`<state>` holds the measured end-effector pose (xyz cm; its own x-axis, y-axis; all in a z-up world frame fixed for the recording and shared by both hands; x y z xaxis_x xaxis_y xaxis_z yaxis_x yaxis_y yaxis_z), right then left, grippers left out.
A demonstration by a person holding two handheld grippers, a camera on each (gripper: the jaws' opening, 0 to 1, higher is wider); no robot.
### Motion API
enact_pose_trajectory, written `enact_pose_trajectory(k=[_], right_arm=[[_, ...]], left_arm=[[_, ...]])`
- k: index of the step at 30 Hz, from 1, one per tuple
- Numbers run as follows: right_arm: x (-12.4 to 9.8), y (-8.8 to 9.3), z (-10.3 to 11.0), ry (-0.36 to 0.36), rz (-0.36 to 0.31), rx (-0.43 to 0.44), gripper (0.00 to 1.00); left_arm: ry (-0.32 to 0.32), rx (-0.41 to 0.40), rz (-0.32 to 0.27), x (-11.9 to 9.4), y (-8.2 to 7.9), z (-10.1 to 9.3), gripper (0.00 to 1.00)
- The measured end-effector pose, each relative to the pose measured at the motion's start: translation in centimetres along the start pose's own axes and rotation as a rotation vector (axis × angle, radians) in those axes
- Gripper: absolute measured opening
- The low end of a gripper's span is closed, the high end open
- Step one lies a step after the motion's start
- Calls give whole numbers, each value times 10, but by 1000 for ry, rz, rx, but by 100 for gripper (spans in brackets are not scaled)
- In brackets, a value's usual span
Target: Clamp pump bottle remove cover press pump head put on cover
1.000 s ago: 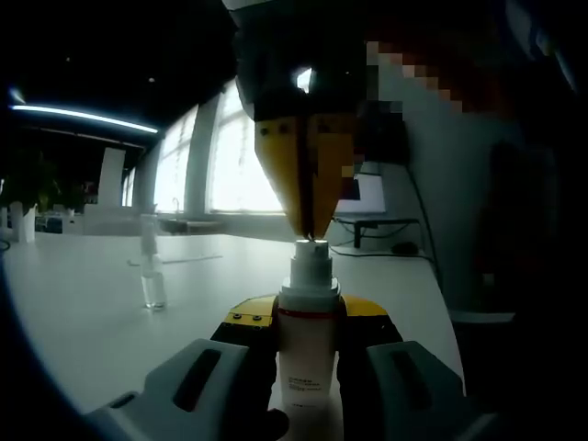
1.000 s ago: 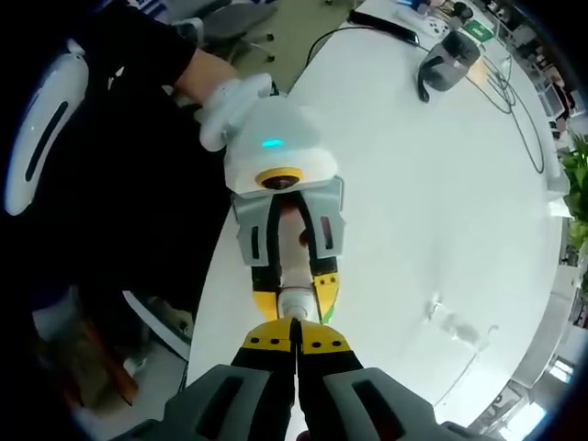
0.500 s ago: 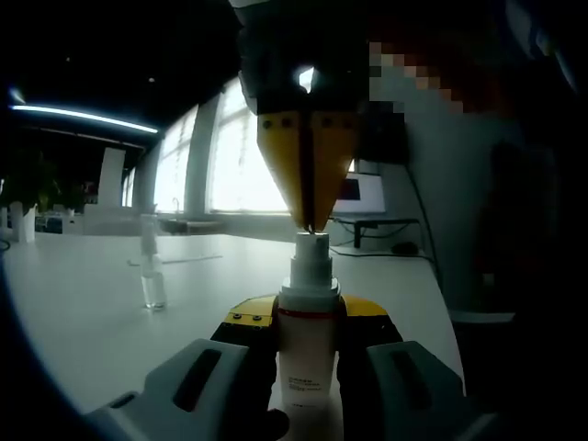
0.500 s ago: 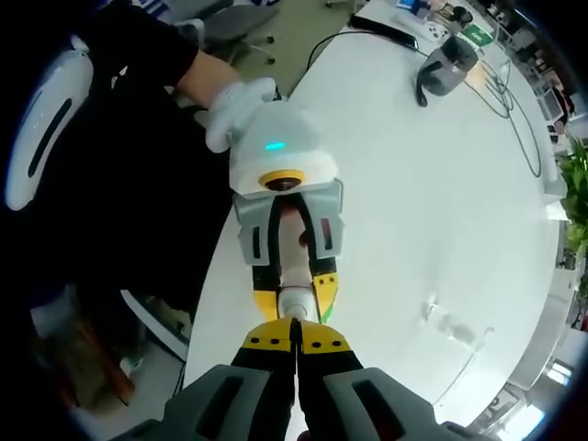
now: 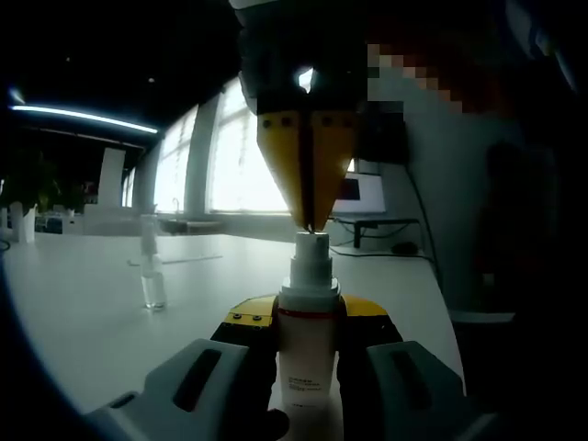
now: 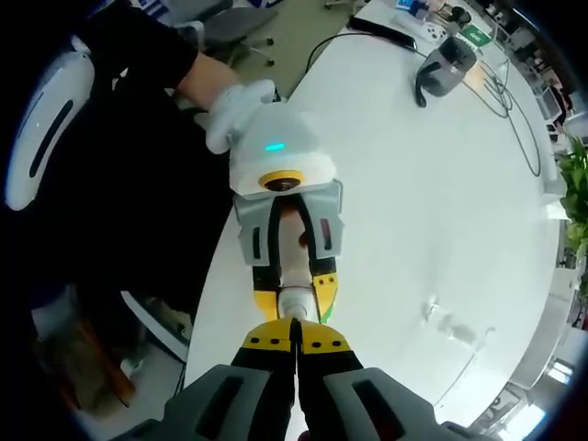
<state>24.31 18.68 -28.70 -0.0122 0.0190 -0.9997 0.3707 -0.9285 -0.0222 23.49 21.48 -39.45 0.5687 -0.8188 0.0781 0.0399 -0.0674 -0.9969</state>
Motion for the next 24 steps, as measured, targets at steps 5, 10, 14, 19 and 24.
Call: enact_pose_trajectory(k=[5, 10, 14, 19, 24], right_arm=[[0, 0, 0, 0, 1, 0, 0], [0, 0, 0, -1, 0, 0, 0], [0, 0, 0, -1, 0, 0, 0], [0, -1, 0, -1, 1, 0, 0], [0, -1, 0, 0, 0, 2, 0]], left_arm=[[0, 0, 0, 0, 0, 0, 15], [0, -1, 0, 0, 0, 1, 15], [0, -1, 0, 0, 0, 1, 15], [0, 0, 0, 0, 0, 2, 15], [0, -1, 0, 0, 1, 2, 15]])
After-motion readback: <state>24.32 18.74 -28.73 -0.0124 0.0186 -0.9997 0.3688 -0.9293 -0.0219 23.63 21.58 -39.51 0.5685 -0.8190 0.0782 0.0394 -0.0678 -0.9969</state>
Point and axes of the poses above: the point that each gripper's makers call its tool centre point, and the gripper's own axes: x roughly forward along the fingers, z roughly to its left, y roughly out of its underside, the point moved 7 cm from there along -x, roughly backward along the fingers, and after that the axes turned 2 degrees about -y, right-handed, at the moved point
